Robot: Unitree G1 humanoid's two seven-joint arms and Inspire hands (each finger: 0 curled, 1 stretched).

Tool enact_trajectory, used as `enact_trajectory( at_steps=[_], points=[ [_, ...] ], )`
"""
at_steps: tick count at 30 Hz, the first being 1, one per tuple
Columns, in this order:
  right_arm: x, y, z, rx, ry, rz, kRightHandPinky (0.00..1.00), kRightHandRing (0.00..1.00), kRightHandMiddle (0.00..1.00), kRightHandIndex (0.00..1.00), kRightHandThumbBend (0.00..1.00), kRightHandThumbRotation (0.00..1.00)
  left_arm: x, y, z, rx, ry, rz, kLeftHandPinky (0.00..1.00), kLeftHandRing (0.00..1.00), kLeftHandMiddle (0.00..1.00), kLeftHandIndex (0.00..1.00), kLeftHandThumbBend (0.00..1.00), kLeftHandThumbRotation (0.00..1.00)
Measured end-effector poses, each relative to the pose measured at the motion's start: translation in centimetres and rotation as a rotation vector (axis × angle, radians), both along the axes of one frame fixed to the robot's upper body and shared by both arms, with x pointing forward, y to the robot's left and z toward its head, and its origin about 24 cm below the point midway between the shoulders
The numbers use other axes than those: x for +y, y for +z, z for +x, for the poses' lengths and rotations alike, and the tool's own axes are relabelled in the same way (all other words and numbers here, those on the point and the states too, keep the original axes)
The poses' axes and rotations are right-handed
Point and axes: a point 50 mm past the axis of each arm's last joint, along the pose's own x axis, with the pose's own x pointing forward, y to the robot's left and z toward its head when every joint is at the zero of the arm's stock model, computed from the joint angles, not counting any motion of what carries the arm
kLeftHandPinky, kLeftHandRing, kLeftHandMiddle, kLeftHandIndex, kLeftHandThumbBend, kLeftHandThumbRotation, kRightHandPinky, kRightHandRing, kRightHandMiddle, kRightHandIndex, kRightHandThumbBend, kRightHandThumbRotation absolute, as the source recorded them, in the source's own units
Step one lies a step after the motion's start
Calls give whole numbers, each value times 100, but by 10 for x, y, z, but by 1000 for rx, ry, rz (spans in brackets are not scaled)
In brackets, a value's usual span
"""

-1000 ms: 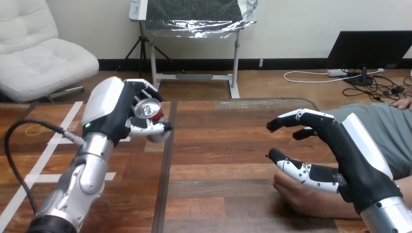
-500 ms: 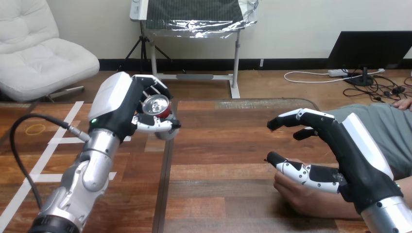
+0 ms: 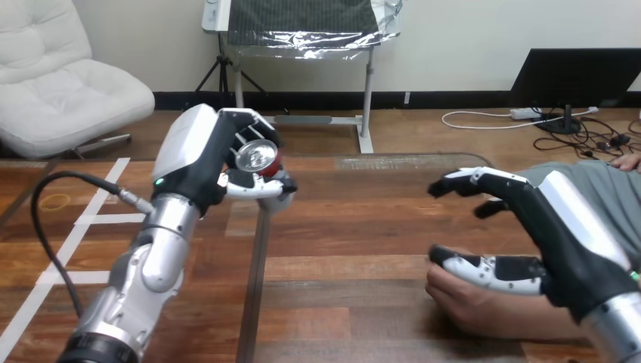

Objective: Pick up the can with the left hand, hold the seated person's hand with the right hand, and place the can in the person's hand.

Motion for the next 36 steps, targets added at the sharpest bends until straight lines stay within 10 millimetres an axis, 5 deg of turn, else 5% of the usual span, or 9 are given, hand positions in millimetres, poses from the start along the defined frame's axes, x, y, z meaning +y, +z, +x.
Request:
enact_trajectory(
  at_steps=[22, 36],
  points=[
    [-43, 15, 18, 206, -25, -369, 76, 88, 90, 84, 88, 0, -21, -2, 0, 20, -33, -51, 38, 43, 49, 50, 62, 0],
    [-68, 21, 32, 387, -76, -559, 85, 93, 92, 87, 85, 0, -25, -2, 1, 34, -33, -57, 37, 43, 48, 50, 61, 0]
  ],
)
